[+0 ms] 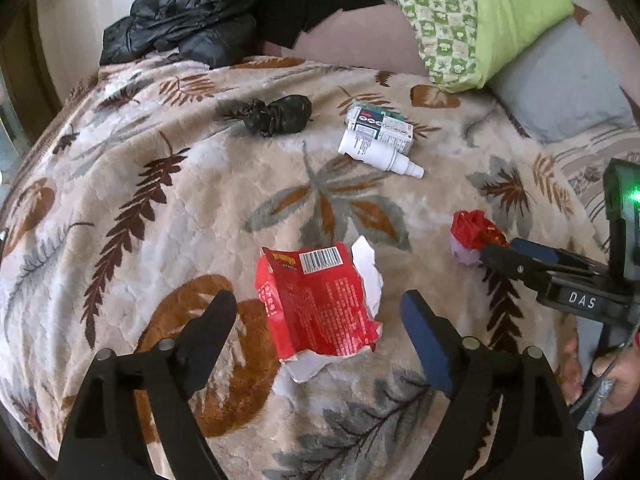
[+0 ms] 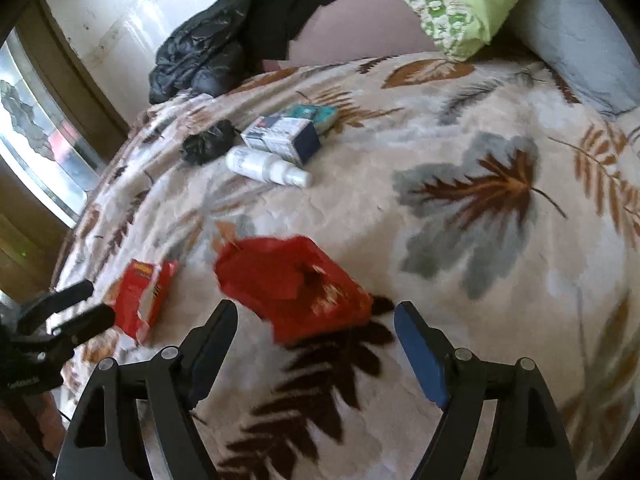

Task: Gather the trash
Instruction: 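Grasp the red plastic bag with the right tool while the left tool holds the red packaging, then carry the red packaging and red bag to the red basket and release both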

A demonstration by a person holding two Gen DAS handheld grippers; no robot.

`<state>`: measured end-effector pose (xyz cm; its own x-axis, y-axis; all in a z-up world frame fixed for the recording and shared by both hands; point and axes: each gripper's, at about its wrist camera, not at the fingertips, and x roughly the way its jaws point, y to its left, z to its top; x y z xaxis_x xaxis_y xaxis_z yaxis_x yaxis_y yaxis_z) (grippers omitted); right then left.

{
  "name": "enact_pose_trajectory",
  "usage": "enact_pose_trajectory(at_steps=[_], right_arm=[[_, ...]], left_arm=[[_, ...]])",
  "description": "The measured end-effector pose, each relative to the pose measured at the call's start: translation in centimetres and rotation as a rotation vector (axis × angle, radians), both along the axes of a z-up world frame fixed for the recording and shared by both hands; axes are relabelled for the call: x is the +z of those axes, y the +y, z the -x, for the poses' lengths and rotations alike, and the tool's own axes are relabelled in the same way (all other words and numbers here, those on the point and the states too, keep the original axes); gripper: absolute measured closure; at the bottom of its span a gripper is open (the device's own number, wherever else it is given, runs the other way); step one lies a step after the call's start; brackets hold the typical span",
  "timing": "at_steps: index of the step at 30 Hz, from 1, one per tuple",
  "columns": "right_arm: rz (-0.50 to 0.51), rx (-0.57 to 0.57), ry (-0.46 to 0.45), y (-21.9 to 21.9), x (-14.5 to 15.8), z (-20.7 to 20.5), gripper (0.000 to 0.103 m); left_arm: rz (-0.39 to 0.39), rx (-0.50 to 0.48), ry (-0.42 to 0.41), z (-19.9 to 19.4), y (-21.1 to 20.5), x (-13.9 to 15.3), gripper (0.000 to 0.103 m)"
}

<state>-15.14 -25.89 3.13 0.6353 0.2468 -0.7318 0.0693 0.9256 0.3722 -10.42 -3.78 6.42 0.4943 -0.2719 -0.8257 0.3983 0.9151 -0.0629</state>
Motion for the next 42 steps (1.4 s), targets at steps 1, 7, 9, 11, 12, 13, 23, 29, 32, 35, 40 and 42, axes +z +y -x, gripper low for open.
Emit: enact_pose_trajectory(at_steps=[1,7,9,11,12,13,23,29,32,35,40,42], right_arm=[[-0.016,0.001,-0.007,0.1,0.0,-0.3,0.019],[-0.051,0.017,0.017,1.8,-1.2,-3.0,0.019],[-0.041,0.016,0.01,2.4,-1.3,-3.3,0.019],[-0.062,0.016,0.005,2.5,-1.3,-3.5,0.022],[-0.081,0.014,0.005,2.4,-1.3,-3.6,0.028],[-0.097,0.016,0.015,2.4,-1.4,-3.8,0.049],[-0.137,-0.029,0.0,1.6,0.2,-1.2,0.055],[-0.088,-0.089,-0.013,0.1,2.2,3.1,0.055],[-0.048,-0.135,-0.026,-0.9,3.1,5.9,0.055],[-0.033,-0.175,-0.028,-2.0,3.6,8.2,0.055],[0.008,-0.253,-0.028,-4.0,4.4,12.4,0.055],[0.034,-0.286,-0.029,-4.6,4.8,14.1,0.055]], left_arm=[[0.002,0.012,0.012,-0.5,0.1,-0.2,0.019],[0.044,0.073,0.111,-3.4,0.2,-2.7,0.019],[0.036,0.067,0.141,-4.0,-0.2,-3.8,0.019],[0.014,0.065,0.173,-4.4,-0.7,-4.8,0.02],[-0.008,0.071,0.159,-4.4,-1.0,-4.9,0.025],[-0.02,0.074,0.145,-4.3,-1.1,-4.7,0.036],[-0.077,0.059,-0.011,-2.0,-1.2,0.1,0.086],[-0.1,-0.015,-0.089,0.2,-2.8,2.5,0.086],[-0.083,-0.053,-0.098,1.2,-4.0,3.3,0.086],[-0.059,-0.088,-0.115,2.6,-5.3,4.2,0.086],[-0.043,-0.167,-0.151,4.9,-7.7,5.4,0.086],[-0.043,-0.206,-0.169,6.0,-8.8,5.8,0.086]])
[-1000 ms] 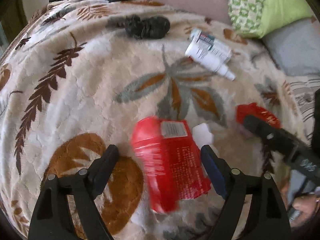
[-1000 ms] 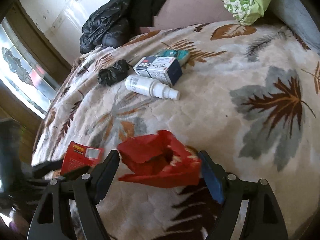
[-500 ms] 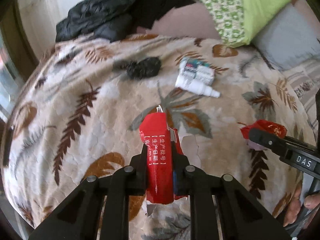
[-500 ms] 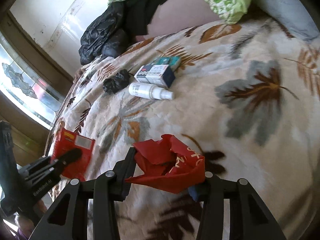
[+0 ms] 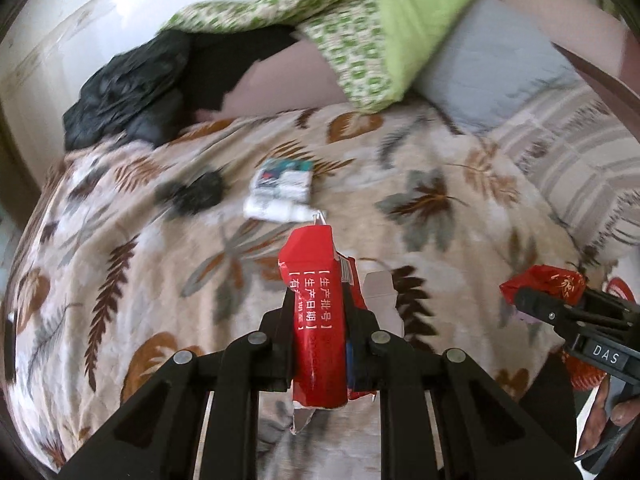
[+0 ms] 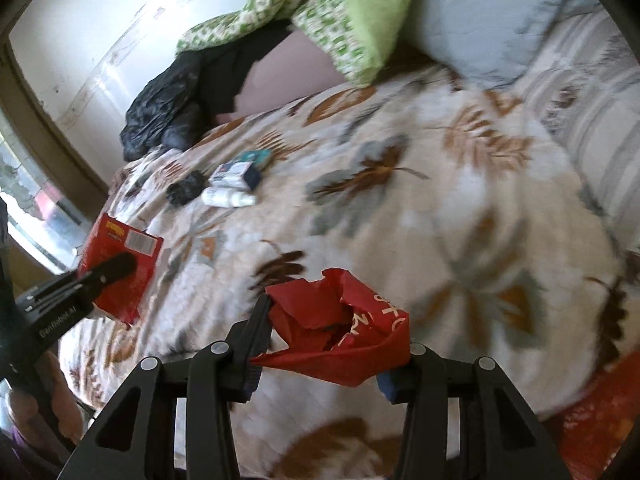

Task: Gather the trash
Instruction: 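Carry the red packaging and red bag to the red basket and release both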

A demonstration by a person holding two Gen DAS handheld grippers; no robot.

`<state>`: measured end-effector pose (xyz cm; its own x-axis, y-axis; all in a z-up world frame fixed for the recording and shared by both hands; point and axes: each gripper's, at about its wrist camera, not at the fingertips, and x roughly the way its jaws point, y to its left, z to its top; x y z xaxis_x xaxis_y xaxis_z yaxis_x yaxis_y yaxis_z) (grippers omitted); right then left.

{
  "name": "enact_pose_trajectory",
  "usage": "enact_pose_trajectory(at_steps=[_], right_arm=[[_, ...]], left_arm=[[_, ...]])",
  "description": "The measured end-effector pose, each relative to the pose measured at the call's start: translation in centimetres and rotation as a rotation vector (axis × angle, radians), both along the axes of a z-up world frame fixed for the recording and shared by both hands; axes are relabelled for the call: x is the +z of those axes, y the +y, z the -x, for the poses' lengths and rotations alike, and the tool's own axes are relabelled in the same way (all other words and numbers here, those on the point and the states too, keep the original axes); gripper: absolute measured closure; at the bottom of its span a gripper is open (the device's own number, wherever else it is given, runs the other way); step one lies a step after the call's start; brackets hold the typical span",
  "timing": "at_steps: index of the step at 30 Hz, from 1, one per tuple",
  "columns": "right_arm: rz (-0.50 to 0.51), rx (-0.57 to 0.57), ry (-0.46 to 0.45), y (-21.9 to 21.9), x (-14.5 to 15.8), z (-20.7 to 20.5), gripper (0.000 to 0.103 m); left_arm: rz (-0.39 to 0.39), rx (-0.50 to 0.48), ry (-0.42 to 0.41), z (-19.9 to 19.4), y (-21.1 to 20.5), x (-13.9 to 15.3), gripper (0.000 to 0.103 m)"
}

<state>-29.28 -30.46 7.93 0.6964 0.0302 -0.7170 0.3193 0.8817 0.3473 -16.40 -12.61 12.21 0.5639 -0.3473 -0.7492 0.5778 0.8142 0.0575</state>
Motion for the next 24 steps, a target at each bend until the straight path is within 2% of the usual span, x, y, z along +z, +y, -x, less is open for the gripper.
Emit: enact_pose_trajectory(at_steps=[15,24], right_arm=[[0.035,-0.279,0.043,-5.5,0.8,12.0,0.055],[0.098,-0.437,0.05,-7.5,2.5,18.4,0.055]], left_arm=[[0.029,-0.34,-0.037,8.9,-9.9,1.6,0.086],[0.032,-0.546,-0.011,13.6,-16.2,1.1,0.086]])
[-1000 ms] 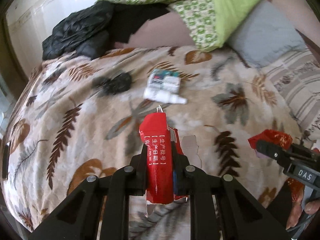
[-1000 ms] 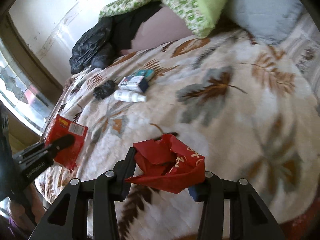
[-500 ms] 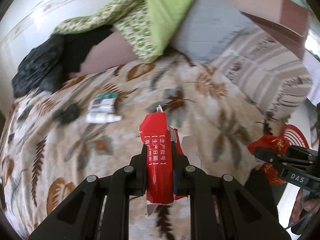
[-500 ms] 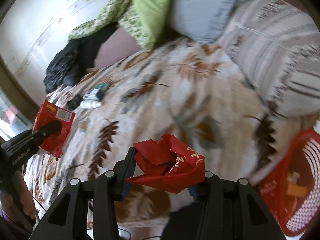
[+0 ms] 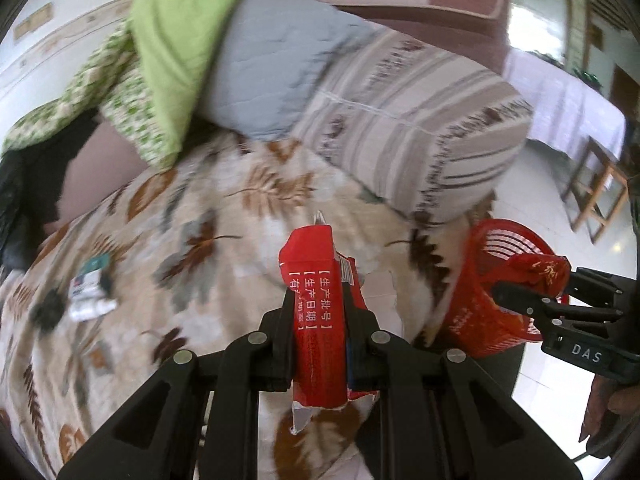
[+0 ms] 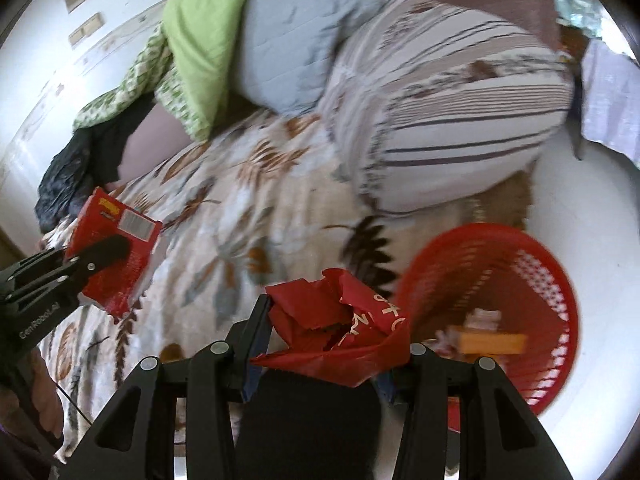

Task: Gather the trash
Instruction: 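Carry the red packaging and red bag to the red basket and release both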

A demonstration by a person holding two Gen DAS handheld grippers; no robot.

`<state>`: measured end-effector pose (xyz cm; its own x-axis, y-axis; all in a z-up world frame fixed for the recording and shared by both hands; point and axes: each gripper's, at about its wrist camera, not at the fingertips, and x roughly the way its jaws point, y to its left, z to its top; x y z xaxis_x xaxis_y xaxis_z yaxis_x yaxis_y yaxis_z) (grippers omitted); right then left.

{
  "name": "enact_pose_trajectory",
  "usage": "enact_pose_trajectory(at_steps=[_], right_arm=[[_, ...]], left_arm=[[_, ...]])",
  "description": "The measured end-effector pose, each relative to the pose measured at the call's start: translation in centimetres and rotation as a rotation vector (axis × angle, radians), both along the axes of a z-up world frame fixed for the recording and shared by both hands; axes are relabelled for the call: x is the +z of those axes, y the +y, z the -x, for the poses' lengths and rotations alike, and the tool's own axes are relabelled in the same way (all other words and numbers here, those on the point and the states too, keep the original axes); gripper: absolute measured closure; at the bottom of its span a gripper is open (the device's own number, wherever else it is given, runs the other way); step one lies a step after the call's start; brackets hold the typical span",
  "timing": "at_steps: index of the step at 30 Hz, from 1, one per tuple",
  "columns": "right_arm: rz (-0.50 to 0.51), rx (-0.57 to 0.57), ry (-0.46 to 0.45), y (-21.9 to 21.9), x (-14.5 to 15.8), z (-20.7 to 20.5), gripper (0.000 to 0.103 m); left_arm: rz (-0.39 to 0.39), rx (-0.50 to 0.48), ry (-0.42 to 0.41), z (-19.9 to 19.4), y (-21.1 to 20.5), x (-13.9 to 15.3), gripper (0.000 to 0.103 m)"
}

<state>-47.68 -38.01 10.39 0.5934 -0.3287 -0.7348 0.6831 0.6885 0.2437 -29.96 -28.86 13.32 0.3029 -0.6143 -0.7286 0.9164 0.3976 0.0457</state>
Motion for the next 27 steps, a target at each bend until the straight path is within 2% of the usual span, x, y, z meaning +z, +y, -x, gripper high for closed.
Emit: enact_pose_trajectory(at_steps=[14,18,23,27], right_arm=[[-0.005,-0.187,-0.006,-3.8,-0.5,7.8,0.055],[0.004,-0.237,-0.03,-5.0,-0.3,9.8,0.055],[0.01,-0.277,-0.016,-6.3,-1.0,11.2,0.055],[-0.017,-0.298,-0.022,-7.6,-2.1,12.0,0.055]], left_arm=[[-0.021,-0.157,0.002,5.5,-6.2,-0.4,0.086],[-0.027,-0.19,0.058,6.9,-8.6,-0.6,0.086],[-0.057,-0.257,0.132,9.4,-12.4,-1.5,0.086],[-0.069,-0.294,0.154,10.9,-14.8,-2.1,0.086]])
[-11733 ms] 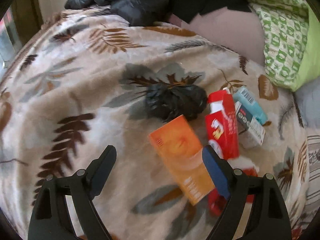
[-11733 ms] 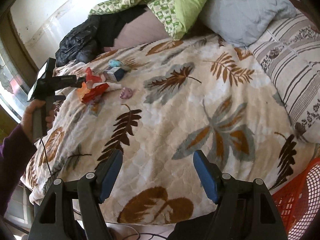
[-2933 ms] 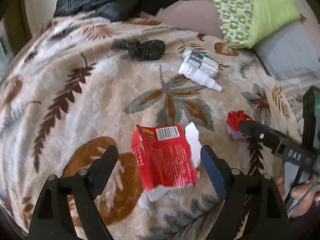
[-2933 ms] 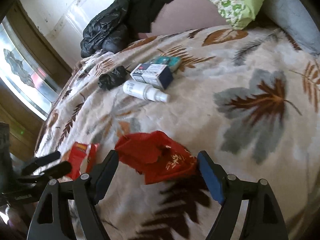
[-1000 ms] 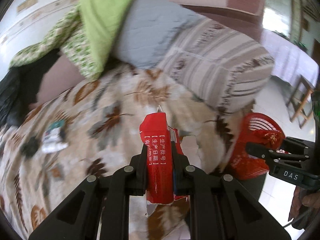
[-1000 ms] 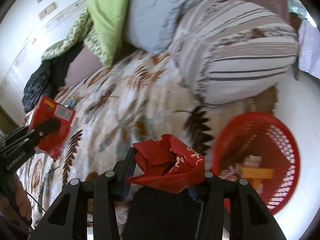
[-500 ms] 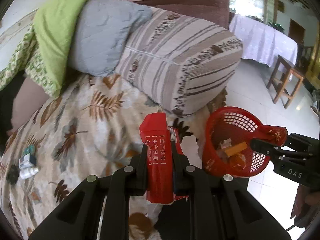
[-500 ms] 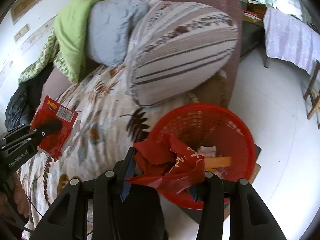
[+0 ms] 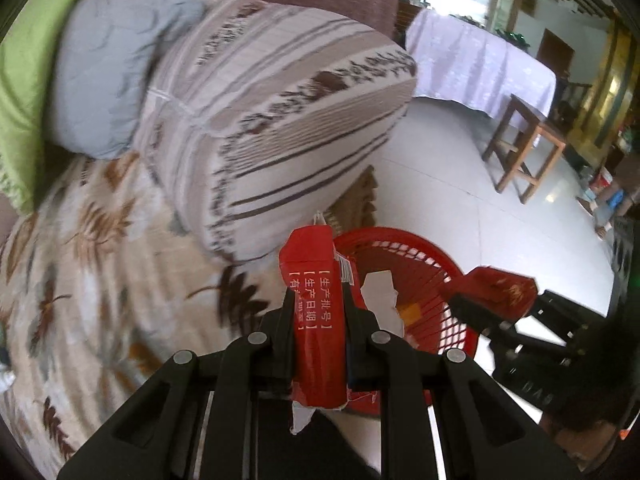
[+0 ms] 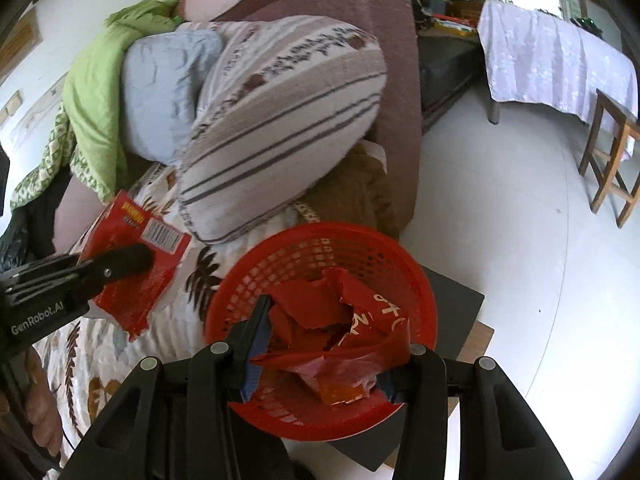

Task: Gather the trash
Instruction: 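Carry the red packaging and red bag to the red basket and release both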

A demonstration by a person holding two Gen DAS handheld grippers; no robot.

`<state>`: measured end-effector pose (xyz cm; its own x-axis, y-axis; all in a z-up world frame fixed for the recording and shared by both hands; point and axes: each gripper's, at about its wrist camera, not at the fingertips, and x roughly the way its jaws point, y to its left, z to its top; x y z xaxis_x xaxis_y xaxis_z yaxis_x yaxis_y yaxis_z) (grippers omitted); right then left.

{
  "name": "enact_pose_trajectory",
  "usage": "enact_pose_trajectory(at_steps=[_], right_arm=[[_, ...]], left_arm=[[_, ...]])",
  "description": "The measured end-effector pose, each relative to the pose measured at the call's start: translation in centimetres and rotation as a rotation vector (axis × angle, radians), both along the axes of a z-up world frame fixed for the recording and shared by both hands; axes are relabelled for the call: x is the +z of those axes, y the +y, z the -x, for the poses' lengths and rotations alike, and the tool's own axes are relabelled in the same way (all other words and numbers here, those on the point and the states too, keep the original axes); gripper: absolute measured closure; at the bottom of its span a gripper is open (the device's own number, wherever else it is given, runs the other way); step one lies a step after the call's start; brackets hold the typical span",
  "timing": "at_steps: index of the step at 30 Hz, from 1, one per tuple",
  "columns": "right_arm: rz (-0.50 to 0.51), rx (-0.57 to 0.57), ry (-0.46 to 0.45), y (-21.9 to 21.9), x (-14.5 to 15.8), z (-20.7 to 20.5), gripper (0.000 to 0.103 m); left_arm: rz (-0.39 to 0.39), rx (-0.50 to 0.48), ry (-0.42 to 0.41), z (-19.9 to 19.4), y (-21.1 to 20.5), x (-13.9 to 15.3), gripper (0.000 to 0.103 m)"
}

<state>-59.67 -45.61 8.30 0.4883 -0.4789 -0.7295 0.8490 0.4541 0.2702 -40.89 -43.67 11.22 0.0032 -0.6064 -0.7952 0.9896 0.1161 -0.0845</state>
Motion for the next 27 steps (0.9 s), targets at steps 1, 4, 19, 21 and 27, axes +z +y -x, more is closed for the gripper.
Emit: enact_pose_trajectory(at_steps=[1,4,19,21,27], right_arm=[[-0.01,-0.003,-0.007,-0.4,-0.3,0.2,0.055],[-0.021,-0.007,-0.015,-1.1,-0.7,0.3,0.054],[-0.045,-0.044,-0.097,-2.9,-0.5,0.4,0.025],[-0.033,-0.055,-0.107,-3.0,0.5,0.8,0.025],[-0.044,-0.083,-0.206,-3.0,3.0,2.4,0.025]], left_arm=[[-0.006,-0.005,0.006,0.2,-0.6,-0.3,0.086],[-0.018,-0.012,0.007,0.6,-1.9,-1.3,0.081],[-0.006,0.07,0.001,-2.8,-0.6,-1.2,0.024],[-0.012,0.095,-0.012,-3.9,-0.3,-1.2,0.024],[-0.016,0.154,-0.043,-6.9,1.5,-0.3,0.024]])
